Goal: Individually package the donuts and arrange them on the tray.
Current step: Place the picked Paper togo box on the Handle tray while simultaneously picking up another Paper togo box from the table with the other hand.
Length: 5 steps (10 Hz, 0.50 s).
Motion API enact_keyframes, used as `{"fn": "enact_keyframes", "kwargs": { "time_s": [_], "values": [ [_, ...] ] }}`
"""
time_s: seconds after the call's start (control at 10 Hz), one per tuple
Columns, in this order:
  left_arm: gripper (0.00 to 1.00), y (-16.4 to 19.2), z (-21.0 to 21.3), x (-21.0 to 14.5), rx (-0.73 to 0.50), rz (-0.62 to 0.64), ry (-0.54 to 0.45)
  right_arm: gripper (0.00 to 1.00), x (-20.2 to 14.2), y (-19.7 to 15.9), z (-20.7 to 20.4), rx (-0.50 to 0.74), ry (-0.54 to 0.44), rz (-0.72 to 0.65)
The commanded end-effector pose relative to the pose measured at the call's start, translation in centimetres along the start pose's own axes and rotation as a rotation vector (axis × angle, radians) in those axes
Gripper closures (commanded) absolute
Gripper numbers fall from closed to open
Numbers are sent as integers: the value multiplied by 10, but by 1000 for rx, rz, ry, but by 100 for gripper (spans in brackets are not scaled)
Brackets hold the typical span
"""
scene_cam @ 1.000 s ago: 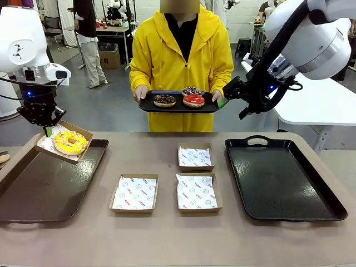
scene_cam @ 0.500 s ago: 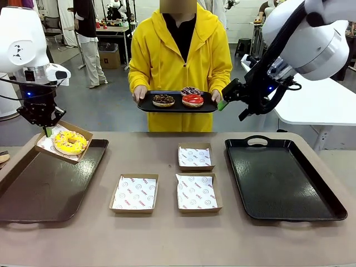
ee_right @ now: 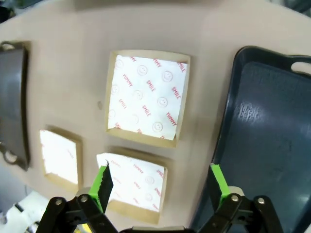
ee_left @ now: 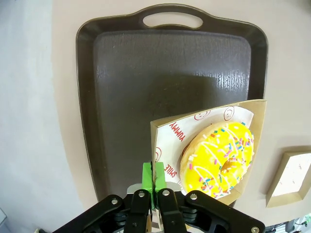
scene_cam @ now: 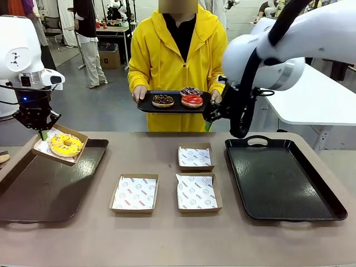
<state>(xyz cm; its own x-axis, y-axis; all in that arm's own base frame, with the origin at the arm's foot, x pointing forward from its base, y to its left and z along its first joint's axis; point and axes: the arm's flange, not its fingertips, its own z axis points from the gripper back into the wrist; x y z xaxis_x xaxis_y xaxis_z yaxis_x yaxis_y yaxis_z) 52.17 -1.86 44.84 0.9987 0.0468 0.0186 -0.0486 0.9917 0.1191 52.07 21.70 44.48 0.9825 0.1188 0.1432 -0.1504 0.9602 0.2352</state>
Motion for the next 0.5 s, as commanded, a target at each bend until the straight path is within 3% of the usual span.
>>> {"fn": "enact_keyframes", "kwargs": {
  "time_s": [0.0, 0.4],
  "values": [
    [99, 2, -3, 5, -12, 42, 5, 0, 24, 21, -15, -86, 16, -51],
    [99, 0, 0, 0, 0, 0, 0, 0, 42, 29, -71, -186, 34, -150]
  ]
}}
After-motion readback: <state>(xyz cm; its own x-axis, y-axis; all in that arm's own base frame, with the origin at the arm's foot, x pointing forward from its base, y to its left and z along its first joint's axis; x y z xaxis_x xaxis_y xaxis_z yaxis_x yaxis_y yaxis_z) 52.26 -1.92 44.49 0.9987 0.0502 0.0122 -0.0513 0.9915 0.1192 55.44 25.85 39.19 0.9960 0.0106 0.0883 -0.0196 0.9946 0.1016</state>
